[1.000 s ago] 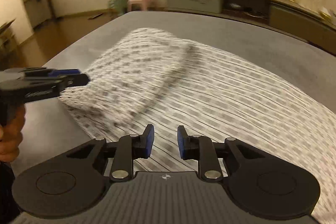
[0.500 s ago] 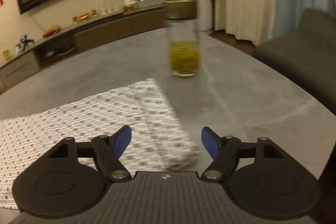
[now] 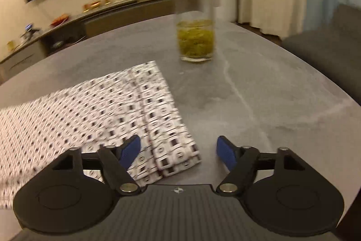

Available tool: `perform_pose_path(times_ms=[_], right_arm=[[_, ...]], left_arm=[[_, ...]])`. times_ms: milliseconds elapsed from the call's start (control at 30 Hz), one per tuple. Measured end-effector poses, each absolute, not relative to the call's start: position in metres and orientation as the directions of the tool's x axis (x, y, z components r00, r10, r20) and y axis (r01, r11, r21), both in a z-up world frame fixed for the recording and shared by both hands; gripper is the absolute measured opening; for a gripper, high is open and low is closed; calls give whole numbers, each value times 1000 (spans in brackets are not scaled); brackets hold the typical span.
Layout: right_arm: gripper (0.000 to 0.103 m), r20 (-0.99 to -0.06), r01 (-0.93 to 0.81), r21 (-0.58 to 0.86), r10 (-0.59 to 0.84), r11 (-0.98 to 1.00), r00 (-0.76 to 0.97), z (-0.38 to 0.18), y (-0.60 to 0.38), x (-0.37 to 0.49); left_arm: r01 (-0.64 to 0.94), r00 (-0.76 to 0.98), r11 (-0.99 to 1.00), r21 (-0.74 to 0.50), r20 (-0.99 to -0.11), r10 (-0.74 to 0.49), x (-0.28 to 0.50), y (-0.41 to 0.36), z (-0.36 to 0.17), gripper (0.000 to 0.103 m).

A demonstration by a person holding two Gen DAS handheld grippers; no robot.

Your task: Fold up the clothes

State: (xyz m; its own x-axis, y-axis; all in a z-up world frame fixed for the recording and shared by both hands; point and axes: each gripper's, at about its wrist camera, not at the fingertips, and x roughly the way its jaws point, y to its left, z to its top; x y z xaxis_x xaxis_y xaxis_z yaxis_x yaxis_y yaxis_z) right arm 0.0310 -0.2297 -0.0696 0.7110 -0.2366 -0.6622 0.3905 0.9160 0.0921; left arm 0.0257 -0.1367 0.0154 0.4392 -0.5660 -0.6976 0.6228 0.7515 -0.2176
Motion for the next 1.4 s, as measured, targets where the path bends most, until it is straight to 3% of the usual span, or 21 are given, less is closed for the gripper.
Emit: perform_pose_path(times_ms=[33, 133, 267, 333, 467, 500, 533, 567, 600, 700, 767, 833, 900, 1167, 1267, 1400], right_arm=[[45, -658, 368, 65, -237, 927, 714, -69, -226, 31], [16, -632, 310, 10, -234, 951, 739, -67, -216, 29], [16, -543, 222, -158, -272, 962, 794, -60, -185, 24], [16, -526, 177, -178, -245, 968, 814, -57, -174, 23], [16, -500, 112, -178, -188, 978, 845, -50, -161, 19], [16, -494, 98, -169, -170, 981, 852, -48, -160, 17], [16, -488, 85, -159, -153, 984, 859, -46, -159, 15], [16, -482, 71, -149, -135, 986, 866, -44, -157, 14], [16, -479, 64, -140, -124, 988, 869, -43, -157, 13], [19, -487, 7, 10, -2, 1000, 873, -35, -166, 8], [41, -484, -44, 136, 105, 990, 869, -31, -171, 5], [45, -469, -112, 289, 243, 951, 849, -29, -175, 3], [45, -468, -150, 347, 310, 926, 828, -30, -169, 6], [42, -592, -109, 233, 230, 966, 773, -49, -135, 31], [40, -635, -97, 192, 199, 977, 746, -56, -135, 43], [40, -657, -108, 131, 168, 986, 735, -59, -133, 47]], left_arm=[[634, 427, 745, -207, -709, -561, 30, -158, 14, 61], [653, 373, 723, -224, -737, -564, 41, -208, 4, 61], [693, 352, 696, -189, -754, -555, 46, -259, 1, 65], [719, 340, 675, -165, -764, -548, 46, -282, -3, 70], [757, 329, 648, -81, -810, -485, 42, -313, -24, 68], [761, 336, 646, -53, -821, -463, 42, -319, -32, 58], [756, 357, 655, -19, -826, -436, 43, -321, -37, 27], [739, 384, 674, 4, -825, -416, 44, -319, -41, 9], [716, 391, 698, -26, -813, -431, 46, -306, -38, 4], [638, 423, 761, -119, -772, -475, 51, -258, -27, 4], [573, 449, 800, -179, -748, -489, 56, -213, -20, 4], [513, 459, 833, -207, -754, -470, 68, -170, -24, 4], [467, 448, 857, -219, -777, -443, 74, -140, -36, 4], [456, 436, 869, -189, -804, -404, 70, -108, -62, 5], [448, 446, 880, -161, -812, -376, 67, -104, -66, 13], [468, 457, 875, -126, -812, -362, 53, -100, -66, 15]])
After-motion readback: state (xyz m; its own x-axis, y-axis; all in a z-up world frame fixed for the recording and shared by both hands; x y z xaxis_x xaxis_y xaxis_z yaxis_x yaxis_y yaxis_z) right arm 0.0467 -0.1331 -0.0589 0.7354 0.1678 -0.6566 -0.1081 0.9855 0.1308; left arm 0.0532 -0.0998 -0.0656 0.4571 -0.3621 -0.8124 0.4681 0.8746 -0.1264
